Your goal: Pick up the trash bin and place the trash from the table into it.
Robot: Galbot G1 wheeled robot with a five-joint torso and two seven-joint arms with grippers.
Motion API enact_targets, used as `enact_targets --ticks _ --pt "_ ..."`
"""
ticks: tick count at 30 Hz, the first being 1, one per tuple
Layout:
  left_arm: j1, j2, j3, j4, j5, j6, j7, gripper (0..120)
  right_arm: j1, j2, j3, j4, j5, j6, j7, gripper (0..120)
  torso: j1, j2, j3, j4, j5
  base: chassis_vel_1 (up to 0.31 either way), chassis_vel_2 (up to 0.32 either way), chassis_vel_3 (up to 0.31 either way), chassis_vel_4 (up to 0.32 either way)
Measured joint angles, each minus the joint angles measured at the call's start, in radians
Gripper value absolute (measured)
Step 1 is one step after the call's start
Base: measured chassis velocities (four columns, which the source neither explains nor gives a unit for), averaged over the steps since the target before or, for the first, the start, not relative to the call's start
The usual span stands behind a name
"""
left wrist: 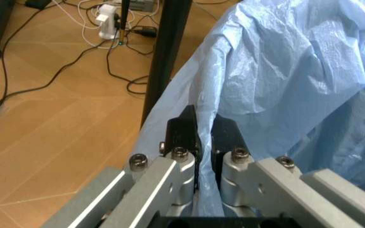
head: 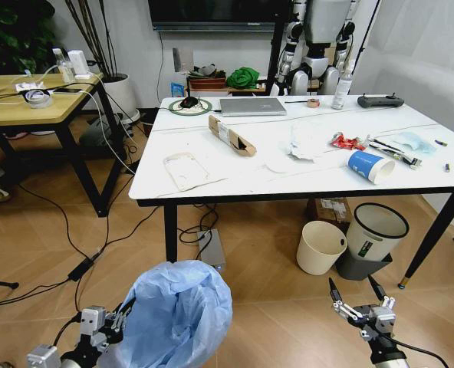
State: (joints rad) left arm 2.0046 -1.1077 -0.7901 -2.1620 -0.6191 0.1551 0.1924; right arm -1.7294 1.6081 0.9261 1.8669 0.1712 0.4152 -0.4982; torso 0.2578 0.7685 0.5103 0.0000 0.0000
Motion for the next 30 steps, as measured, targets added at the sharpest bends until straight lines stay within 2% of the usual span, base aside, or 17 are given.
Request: enact_targets --ticks 30 --pt "0.002 -0.003 0.007 -0.007 0.005 0.005 0.000 0 -0.007 0.000 -0.001 0.010 -0.003 0.000 0.000 100 0.059 0.138 0.079 0.0000 0.0000 0.000 0.000 0.000 0.000"
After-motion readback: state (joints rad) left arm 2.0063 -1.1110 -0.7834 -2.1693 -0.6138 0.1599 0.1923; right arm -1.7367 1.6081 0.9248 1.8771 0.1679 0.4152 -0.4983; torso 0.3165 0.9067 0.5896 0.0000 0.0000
